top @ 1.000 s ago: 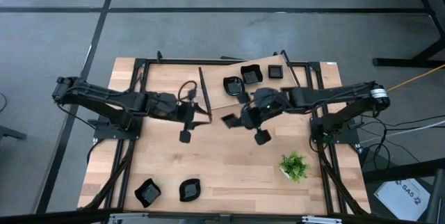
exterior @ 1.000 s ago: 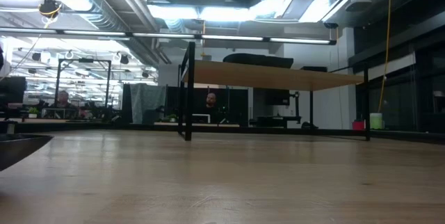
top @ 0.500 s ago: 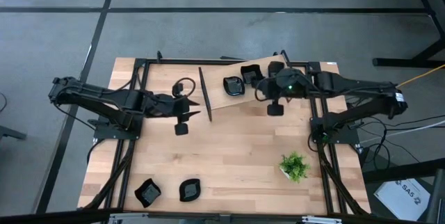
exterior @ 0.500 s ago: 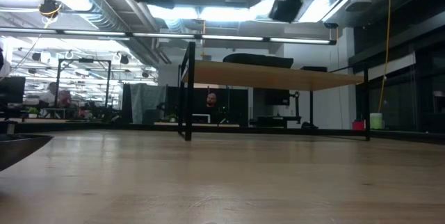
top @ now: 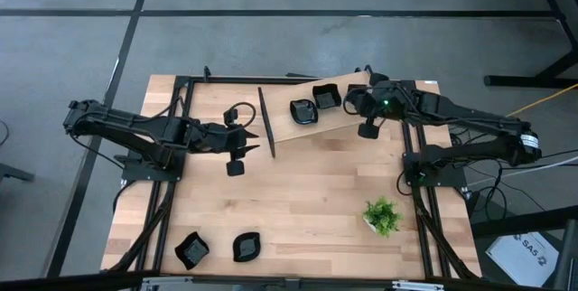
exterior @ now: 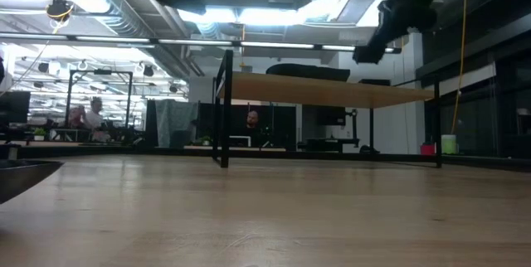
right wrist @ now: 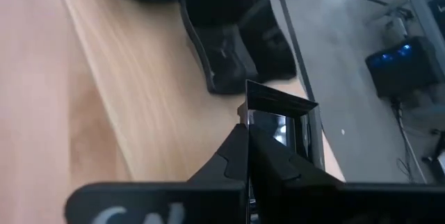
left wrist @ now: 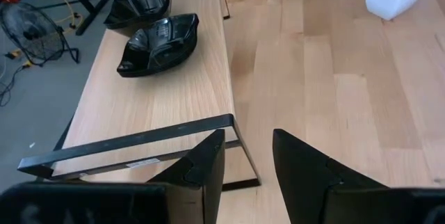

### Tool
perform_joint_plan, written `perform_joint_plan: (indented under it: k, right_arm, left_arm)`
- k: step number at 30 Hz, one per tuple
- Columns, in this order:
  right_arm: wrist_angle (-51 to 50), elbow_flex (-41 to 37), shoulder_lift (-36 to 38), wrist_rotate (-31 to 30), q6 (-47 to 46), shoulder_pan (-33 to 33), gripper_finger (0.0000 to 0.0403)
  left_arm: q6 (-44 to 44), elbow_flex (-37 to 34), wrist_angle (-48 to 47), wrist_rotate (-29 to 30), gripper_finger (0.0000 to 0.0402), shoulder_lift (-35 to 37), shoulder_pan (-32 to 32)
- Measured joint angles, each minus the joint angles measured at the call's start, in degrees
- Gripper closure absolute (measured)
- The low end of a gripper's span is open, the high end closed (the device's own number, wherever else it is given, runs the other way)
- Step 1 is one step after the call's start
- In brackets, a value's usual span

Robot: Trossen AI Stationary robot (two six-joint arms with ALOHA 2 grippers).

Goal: Pick & Place Mini shaped plates
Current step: Stack the square plate on top of the square plate on the shelf

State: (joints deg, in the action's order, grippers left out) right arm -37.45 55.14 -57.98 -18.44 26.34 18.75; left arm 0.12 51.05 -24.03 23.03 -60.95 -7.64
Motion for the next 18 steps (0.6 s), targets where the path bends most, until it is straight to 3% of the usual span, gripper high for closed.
perform_joint_plan:
  k: [9,18]
  right_arm:
    - [4.35,-7.02,1.47,0.05,8.58,5.82,0.0394]
    - [6.92,-7.44,1.53,3.04,13.01,8.75,0.0394]
  left_arm:
    - [-1.09,0.00,0.01,-0.02,0.0288,0.00,-0.02]
    - [-1.92,0.00,0.00,-0.09,0.0288,0.00,-0.02]
